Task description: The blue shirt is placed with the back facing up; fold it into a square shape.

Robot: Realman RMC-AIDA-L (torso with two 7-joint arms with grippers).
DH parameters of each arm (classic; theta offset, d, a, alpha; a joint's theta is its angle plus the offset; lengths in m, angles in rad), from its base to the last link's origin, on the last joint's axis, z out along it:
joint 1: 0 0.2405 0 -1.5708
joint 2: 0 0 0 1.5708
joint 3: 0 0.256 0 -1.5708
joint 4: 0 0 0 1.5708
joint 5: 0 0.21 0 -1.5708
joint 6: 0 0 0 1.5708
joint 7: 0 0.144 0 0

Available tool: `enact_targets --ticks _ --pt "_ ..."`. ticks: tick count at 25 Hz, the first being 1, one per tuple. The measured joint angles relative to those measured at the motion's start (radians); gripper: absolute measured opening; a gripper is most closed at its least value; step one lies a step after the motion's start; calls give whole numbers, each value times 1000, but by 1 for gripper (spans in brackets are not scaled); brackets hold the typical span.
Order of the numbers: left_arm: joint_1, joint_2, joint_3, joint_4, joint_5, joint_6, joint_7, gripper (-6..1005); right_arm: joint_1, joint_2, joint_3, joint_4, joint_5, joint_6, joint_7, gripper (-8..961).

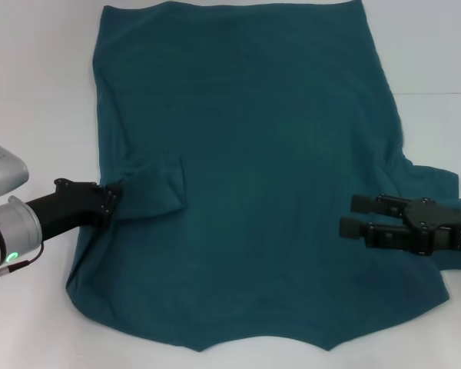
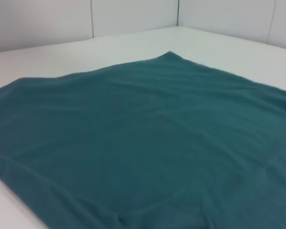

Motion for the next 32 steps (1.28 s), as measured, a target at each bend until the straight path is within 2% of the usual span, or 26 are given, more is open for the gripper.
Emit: enact_targets --ticks 17,26,32 --pt "31 0 -8 132 0 37 -60 14 -7 1 0 0 0 0 -2 857" --pt "41 0 -2 181 0 229 -156 42 -16 1 4 1 0 1 -12 855" --pt "35 -1 23 155 -33 275 -170 61 -17 1 8 6 0 4 -24 854"
